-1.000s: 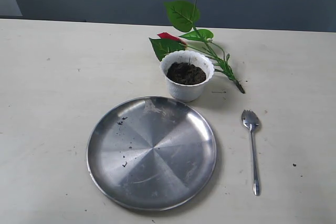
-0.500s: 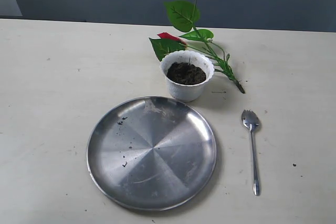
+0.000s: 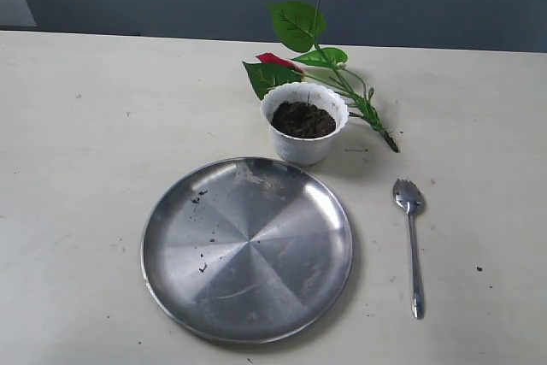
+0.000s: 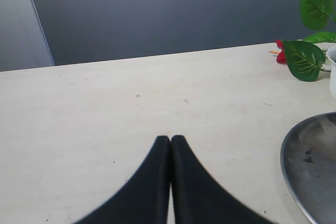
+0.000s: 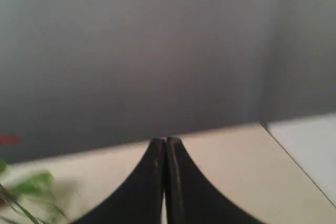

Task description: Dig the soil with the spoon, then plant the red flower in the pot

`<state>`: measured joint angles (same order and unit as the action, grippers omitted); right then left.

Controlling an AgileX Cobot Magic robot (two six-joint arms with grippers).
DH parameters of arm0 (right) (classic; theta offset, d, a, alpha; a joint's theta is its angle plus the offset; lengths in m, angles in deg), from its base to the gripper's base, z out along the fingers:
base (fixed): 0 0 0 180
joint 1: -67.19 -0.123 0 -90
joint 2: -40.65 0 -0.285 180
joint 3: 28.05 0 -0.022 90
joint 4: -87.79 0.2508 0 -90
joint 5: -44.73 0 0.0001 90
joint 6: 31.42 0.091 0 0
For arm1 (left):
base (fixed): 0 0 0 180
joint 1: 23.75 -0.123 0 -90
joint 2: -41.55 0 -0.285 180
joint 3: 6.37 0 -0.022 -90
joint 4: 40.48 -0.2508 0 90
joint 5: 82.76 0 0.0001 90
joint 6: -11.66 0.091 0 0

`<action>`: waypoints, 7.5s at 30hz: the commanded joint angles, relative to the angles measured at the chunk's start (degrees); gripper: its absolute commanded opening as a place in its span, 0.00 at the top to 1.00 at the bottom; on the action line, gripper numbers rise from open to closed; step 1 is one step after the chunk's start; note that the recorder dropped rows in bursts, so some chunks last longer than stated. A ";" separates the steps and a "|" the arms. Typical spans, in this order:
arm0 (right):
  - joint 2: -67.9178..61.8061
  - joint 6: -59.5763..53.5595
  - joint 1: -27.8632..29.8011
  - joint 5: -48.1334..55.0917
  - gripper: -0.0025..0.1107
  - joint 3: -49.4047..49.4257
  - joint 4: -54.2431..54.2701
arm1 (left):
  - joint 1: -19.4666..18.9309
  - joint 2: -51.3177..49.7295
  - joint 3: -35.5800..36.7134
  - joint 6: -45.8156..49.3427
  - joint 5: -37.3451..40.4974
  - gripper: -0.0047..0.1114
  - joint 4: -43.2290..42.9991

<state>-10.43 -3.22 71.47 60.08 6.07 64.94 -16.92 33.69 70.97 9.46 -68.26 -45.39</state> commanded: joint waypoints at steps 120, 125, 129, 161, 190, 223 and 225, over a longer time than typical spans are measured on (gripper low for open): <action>-69.53 -67.03 -36.91 42.23 0.98 -43.50 -6.56 | 0.31 0.07 -0.13 -0.25 -0.78 0.95 0.09; -67.84 -66.94 -36.91 41.14 0.98 -44.61 -2.17 | 0.31 0.07 -0.13 -0.25 -0.78 0.95 0.09; -70.13 -67.09 -36.91 37.46 0.98 -44.87 0.41 | 0.31 0.07 -0.13 -0.25 -0.78 0.95 0.09; -70.67 -60.78 -36.91 43.26 0.98 -45.38 -0.28 | 0.31 0.07 -0.13 -0.25 -0.78 0.95 0.09; -77.31 -59.65 -44.07 44.35 0.98 -45.26 41.19 | 0.31 0.07 -0.13 -0.25 -0.78 0.95 0.09; -72.80 -52.80 -19.64 31.98 0.64 -53.43 31.00 | 0.31 0.07 -0.13 -0.25 -0.78 0.95 0.09; -76.69 -52.80 -19.00 34.12 0.64 -57.21 31.00 | 0.31 0.07 -0.13 -0.25 -0.78 0.95 0.09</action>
<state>-82.39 -55.43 51.32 91.03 -47.23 96.03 -16.92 33.69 70.97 9.46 -68.26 -45.39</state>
